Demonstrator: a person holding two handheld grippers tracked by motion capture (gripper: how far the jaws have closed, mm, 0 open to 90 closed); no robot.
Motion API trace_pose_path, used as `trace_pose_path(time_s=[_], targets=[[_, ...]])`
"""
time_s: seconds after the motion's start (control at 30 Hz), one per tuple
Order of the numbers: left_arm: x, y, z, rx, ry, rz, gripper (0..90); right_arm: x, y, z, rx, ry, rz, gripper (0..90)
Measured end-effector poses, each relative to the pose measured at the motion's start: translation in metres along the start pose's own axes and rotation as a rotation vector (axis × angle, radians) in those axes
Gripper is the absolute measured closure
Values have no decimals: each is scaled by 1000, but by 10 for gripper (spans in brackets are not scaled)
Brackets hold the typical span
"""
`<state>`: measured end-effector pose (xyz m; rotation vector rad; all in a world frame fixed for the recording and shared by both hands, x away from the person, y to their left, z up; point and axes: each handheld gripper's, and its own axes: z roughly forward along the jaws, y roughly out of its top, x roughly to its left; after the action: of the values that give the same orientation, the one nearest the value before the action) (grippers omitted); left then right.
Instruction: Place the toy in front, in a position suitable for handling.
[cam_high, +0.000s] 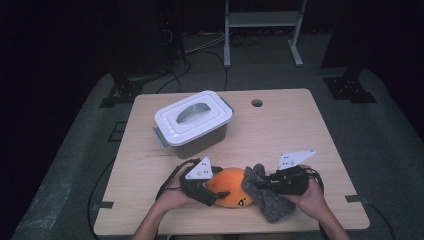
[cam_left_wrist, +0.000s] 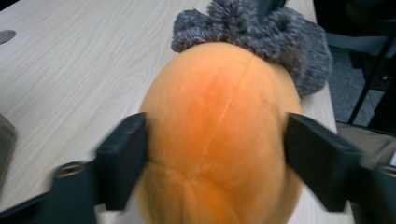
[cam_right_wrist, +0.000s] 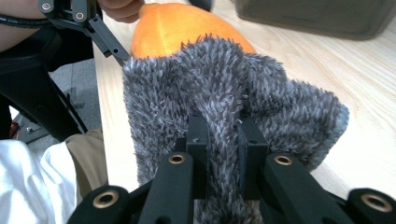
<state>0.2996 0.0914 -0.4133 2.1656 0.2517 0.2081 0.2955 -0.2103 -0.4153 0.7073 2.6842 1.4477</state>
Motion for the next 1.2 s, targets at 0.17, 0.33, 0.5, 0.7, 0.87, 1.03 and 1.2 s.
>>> trace_pose_path(time_s=[0.17,0.33,0.5,0.7,0.87,1.03,1.2], targets=[[6,0,10,7,-33,-61,94,1,1,2,3,9,-11,778],[1,1,9,-21,31,-26,346,-4,0,-2,-4,-17,15,782],[-7,9,10,-124,151,-33,392,-7,6,-16,-78,-48,32,785],[-9,3,27,-107,129,-74,346,-4,10,-18,-95,-68,17,782],[-10,1,26,-97,117,-57,303,-15,0,-10,-38,-62,38,781],[-13,1,21,-86,91,-44,287,-21,-12,-14,7,-103,68,783],[-17,5,24,-75,111,-40,288,-6,3,-28,-106,-46,50,785]])
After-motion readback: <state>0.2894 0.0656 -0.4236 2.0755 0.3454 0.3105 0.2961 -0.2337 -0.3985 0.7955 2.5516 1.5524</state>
